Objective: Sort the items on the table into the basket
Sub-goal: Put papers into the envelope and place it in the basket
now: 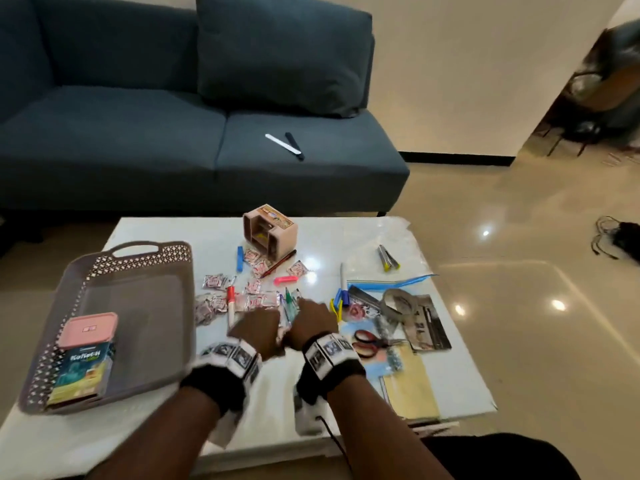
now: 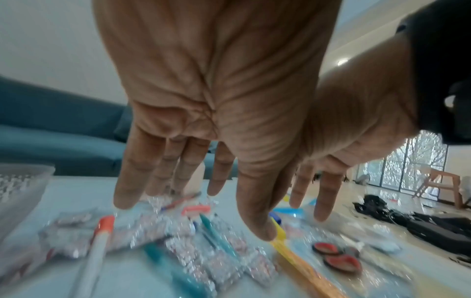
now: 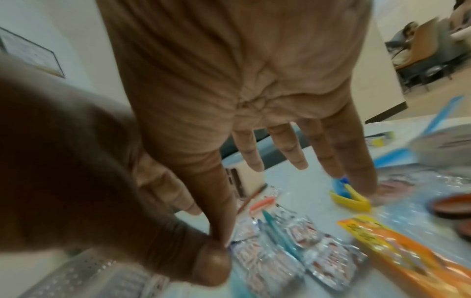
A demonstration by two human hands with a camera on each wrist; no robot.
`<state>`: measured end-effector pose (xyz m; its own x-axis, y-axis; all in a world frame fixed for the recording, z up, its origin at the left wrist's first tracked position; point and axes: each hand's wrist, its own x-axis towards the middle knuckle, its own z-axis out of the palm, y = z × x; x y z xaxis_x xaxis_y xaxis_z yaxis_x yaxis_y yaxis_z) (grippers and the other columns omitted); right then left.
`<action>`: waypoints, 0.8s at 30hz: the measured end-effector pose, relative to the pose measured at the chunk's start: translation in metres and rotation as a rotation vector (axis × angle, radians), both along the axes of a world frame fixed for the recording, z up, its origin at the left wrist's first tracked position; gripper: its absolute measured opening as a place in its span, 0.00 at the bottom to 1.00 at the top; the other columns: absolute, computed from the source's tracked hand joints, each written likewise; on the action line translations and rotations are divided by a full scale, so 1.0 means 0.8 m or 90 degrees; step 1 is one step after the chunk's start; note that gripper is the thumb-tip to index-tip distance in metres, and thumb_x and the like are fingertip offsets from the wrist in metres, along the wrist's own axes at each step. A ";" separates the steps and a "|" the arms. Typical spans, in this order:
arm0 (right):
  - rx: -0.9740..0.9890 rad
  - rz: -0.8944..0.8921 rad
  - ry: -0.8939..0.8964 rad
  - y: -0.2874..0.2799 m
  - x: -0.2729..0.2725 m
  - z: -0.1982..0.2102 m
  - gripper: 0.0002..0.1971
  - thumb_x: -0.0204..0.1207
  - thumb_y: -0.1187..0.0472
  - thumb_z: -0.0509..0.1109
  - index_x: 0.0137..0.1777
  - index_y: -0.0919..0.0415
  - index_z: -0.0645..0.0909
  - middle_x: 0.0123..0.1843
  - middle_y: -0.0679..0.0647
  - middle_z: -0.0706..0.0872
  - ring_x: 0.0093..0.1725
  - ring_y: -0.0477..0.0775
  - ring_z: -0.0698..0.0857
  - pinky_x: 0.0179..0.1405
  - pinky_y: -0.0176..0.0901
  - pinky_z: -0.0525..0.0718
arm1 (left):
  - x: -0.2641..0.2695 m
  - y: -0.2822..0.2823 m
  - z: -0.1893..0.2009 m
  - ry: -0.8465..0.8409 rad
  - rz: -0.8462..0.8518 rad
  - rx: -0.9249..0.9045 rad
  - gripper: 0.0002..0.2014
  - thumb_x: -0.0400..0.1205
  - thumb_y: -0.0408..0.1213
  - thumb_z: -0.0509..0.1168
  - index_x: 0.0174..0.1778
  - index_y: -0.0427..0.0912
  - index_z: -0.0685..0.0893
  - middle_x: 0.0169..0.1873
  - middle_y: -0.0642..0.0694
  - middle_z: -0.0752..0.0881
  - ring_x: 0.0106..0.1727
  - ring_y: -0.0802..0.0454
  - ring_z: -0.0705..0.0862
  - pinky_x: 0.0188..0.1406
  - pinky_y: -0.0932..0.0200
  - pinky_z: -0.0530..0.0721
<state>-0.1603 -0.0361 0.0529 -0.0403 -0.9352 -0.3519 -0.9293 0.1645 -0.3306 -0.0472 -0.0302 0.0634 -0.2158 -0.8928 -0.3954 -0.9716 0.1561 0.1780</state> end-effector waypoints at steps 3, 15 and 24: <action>0.100 -0.058 0.032 0.025 -0.046 -0.055 0.31 0.67 0.51 0.74 0.70 0.58 0.74 0.73 0.67 0.74 0.74 0.73 0.71 0.66 0.64 0.77 | -0.038 0.034 -0.067 0.005 0.028 0.088 0.37 0.76 0.53 0.73 0.79 0.48 0.66 0.79 0.36 0.65 0.75 0.36 0.73 0.72 0.44 0.75; 0.074 -0.025 0.072 0.026 -0.068 -0.120 0.28 0.76 0.53 0.68 0.75 0.60 0.69 0.77 0.65 0.72 0.84 0.71 0.51 0.76 0.79 0.53 | -0.073 0.014 -0.143 -0.080 -0.029 0.061 0.37 0.85 0.43 0.58 0.86 0.53 0.45 0.84 0.38 0.42 0.81 0.23 0.49 0.79 0.33 0.58; -0.029 -0.179 -0.095 0.029 -0.146 -0.073 0.19 0.66 0.53 0.74 0.57 0.56 0.82 0.57 0.56 0.87 0.61 0.60 0.85 0.57 0.45 0.84 | -0.118 0.023 -0.105 0.002 -0.027 -0.047 0.18 0.84 0.38 0.58 0.72 0.48 0.74 0.79 0.40 0.65 0.78 0.36 0.66 0.67 0.45 0.77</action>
<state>-0.2769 -0.0125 -0.0057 -0.2507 -0.9095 -0.3316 -0.7902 0.3901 -0.4727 -0.1415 -0.0117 -0.0205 -0.2550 -0.9095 -0.3283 -0.9634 0.2097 0.1671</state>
